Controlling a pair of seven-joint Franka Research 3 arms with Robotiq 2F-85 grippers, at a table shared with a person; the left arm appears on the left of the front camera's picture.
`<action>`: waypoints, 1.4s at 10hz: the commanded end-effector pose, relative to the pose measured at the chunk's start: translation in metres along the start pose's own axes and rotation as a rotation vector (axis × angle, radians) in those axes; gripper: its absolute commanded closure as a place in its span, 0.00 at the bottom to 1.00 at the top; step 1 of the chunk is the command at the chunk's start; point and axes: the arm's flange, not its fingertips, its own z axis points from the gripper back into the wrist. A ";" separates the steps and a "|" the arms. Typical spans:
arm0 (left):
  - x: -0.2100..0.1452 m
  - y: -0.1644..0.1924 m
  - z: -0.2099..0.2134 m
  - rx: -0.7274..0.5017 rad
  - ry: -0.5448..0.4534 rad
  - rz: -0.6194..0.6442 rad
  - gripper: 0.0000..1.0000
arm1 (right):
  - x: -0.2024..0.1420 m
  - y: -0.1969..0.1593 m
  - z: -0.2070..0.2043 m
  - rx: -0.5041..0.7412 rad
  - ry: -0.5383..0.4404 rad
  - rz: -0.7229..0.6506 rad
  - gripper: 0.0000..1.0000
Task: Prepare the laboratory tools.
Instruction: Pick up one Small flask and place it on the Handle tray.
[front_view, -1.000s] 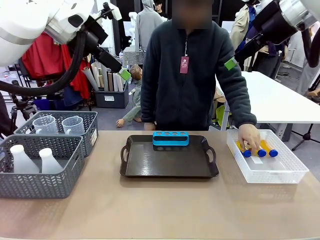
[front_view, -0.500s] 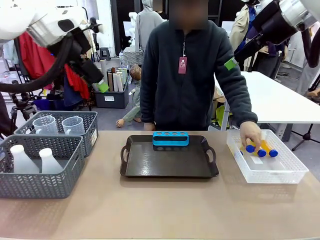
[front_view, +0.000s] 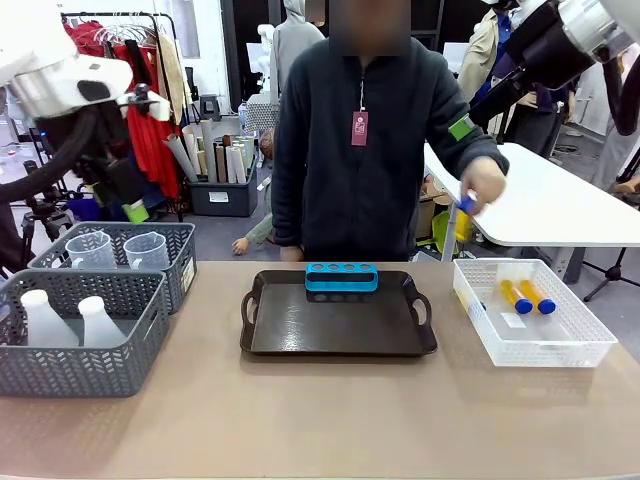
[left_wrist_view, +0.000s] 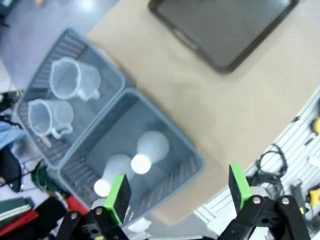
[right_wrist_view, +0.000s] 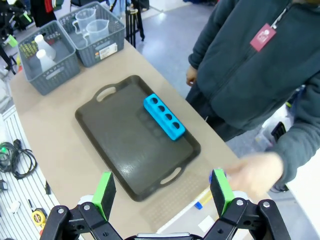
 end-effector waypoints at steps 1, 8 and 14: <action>-0.023 0.018 -0.014 0.006 0.079 0.064 0.00 | 0.000 -0.001 0.002 0.002 0.000 -0.001 0.00; -0.037 0.035 -0.031 -0.017 0.110 0.084 0.00 | 0.000 -0.001 0.002 0.002 0.000 -0.001 0.00; -0.080 0.085 -0.071 0.027 0.164 0.305 0.00 | 0.000 -0.001 0.002 0.002 0.000 -0.001 0.00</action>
